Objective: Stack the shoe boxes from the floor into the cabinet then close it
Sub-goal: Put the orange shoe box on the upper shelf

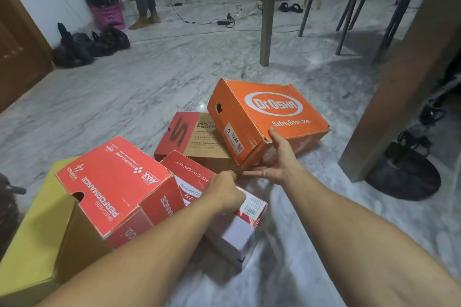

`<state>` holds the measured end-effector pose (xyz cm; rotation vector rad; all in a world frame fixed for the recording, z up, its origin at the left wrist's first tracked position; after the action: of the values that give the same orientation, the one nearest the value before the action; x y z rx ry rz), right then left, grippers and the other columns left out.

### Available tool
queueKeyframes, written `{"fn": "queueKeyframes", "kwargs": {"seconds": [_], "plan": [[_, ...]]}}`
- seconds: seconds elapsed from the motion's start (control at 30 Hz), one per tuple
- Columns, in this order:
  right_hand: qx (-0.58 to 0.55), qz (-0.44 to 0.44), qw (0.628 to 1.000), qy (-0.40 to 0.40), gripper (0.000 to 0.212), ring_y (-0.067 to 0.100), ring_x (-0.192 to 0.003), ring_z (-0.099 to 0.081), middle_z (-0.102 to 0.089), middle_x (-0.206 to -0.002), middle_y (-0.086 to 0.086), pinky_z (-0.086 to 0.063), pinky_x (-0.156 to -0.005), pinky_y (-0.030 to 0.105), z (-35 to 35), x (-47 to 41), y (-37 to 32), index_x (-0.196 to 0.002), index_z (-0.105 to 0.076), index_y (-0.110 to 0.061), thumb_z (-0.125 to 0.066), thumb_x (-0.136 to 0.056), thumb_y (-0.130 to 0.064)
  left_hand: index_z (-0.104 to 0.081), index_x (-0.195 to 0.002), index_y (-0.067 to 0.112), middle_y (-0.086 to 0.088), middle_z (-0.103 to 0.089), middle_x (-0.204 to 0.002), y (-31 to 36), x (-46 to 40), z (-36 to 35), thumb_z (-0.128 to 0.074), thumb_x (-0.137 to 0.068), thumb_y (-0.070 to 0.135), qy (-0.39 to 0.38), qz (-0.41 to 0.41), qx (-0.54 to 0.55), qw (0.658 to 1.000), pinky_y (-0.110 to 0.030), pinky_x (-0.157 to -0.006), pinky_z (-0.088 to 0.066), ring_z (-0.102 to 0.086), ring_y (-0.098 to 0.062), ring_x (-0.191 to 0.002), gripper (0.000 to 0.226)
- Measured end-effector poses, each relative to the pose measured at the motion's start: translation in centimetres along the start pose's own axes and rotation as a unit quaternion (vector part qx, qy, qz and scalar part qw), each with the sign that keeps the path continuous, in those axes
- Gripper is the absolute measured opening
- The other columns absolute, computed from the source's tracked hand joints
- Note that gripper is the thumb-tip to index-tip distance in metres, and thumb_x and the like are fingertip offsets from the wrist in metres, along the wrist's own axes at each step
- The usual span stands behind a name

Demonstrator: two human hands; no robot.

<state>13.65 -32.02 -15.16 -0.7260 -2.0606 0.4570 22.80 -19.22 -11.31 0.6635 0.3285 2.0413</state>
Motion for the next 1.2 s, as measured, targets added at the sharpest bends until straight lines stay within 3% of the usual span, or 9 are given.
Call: {"fn": "queueKeyframes", "kwargs": {"seconds": [0.17,0.3,0.43,0.53,0.63,0.77,0.9,1.1,1.2], "plan": [[-0.019,0.009,0.999,0.024,0.090,0.052,-0.110,-0.057,-0.052,-0.129,0.023,-0.048,-0.088,0.067,0.5,-0.2,0.5,-0.131,-0.042,-0.019,-0.084,-0.058,-0.051,-0.060,-0.120,0.007,-0.011,-0.064,-0.118,-0.2,-0.3,-0.4,-0.057,-0.083,0.005,-0.002,0.000,-0.023,1.000,-0.040,-0.088,-0.054,-0.060,-0.030,-0.107,0.038],[0.016,-0.001,0.999,0.044,0.069,0.043,-0.103,-0.063,-0.064,-0.115,0.020,-0.048,-0.092,0.058,3.6,1.4,0.0,-0.114,-0.054,-0.020,-0.082,-0.059,-0.052,-0.045,-0.139,0.009,-0.013,-0.056,-0.134,-0.7,-0.7,0.0,-0.051,-0.086,0.008,0.007,0.026,0.067,0.997,-0.042,-0.097,-0.050,-0.055,-0.032,-0.119,0.054],[0.054,-0.023,0.998,0.006,0.058,0.043,-0.109,-0.062,-0.064,-0.123,0.019,-0.042,-0.098,0.062,8.5,4.1,-1.2,-0.116,-0.061,-0.025,-0.075,-0.067,-0.052,-0.027,-0.146,0.023,-0.011,-0.047,-0.146,-0.7,-0.2,1.5,-0.043,-0.086,0.050,0.090,0.079,0.258,0.959,-0.055,-0.107,-0.038,-0.049,-0.035,-0.129,0.068],[0.096,-0.038,0.995,0.013,0.059,0.048,-0.110,-0.060,-0.064,-0.120,0.024,-0.038,-0.099,0.068,12.0,6.3,-2.2,-0.123,-0.058,-0.020,-0.067,-0.074,-0.052,-0.023,-0.151,0.025,0.001,-0.031,-0.157,-0.1,-0.2,2.7,-0.041,-0.085,0.072,0.145,0.038,0.306,0.940,-0.051,-0.115,-0.026,-0.031,-0.027,-0.142,0.083],[0.122,-0.047,0.991,0.026,0.074,0.055,-0.112,-0.056,-0.059,-0.120,0.029,-0.041,-0.092,0.073,14.6,8.8,-3.0,-0.133,-0.052,-0.017,-0.071,-0.069,-0.050,-0.024,-0.153,0.030,0.004,-0.029,-0.158,1.5,0.5,2.4,-0.044,-0.067,0.087,0.129,-0.003,0.331,0.935,-0.052,-0.117,-0.023,-0.028,-0.022,-0.144,0.104],[0.164,-0.044,0.985,0.016,0.075,0.056,-0.112,-0.056,-0.056,-0.124,0.030,-0.044,-0.088,0.074,14.1,11.3,-2.8,-0.134,-0.051,-0.023,-0.072,-0.067,-0.050,-0.043,-0.140,0.027,0.004,-0.049,-0.144,3.2,2.3,2.2,-0.056,-0.058,0.087,0.143,-0.018,0.349,0.926,-0.046,-0.112,-0.032,-0.044,-0.021,-0.133,0.103],[0.199,-0.028,0.980,0.016,0.066,0.053,-0.105,-0.062,-0.062,-0.122,0.027,-0.047,-0.085,0.073,12.5,13.9,-2.0,-0.128,-0.055,-0.025,-0.073,-0.070,-0.051,-0.033,-0.144,0.018,-0.004,-0.045,-0.147,2.9,4.5,2.3,-0.060,-0.053,0.082,0.187,0.081,0.378,0.903,-0.050,-0.110,-0.036,-0.044,-0.028,-0.134,0.114],[0.254,0.025,0.967,0.024,0.070,0.048,-0.095,-0.066,-0.056,-0.124,0.022,-0.052,-0.074,0.071,9.8,18.7,2.6,-0.128,-0.048,-0.046,-0.080,-0.066,-0.049,0.001,-0.152,0.000,-0.020,-0.022,-0.157,1.4,7.8,0.1,-0.074,-0.069,0.061,0.146,0.192,0.418,0.876,-0.042,-0.113,-0.029,-0.028,-0.036,-0.142,0.128],[0.254,0.036,0.966,0.024,0.070,0.035,-0.088,-0.065,-0.061,-0.116,0.005,-0.055,-0.075,0.065,8.4,20.9,5.6,-0.131,-0.032,-0.042,-0.074,-0.076,-0.051,-0.023,-0.146,0.000,-0.010,-0.042,-0.139,0.3,7.9,0.1,-0.074,-0.064,0.057,0.144,0.180,0.447,0.864,-0.042,-0.107,-0.038,-0.044,-0.030,-0.126,0.111]]}}
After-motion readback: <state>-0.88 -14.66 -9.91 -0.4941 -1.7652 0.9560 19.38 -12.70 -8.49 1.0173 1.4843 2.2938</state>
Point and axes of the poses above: each hand's wrist, its own x-axis away from the middle knuckle, its own z-axis out of the back of the hand, y = z × x, the point moved 4 cm from there along -x, towards the middle knuckle
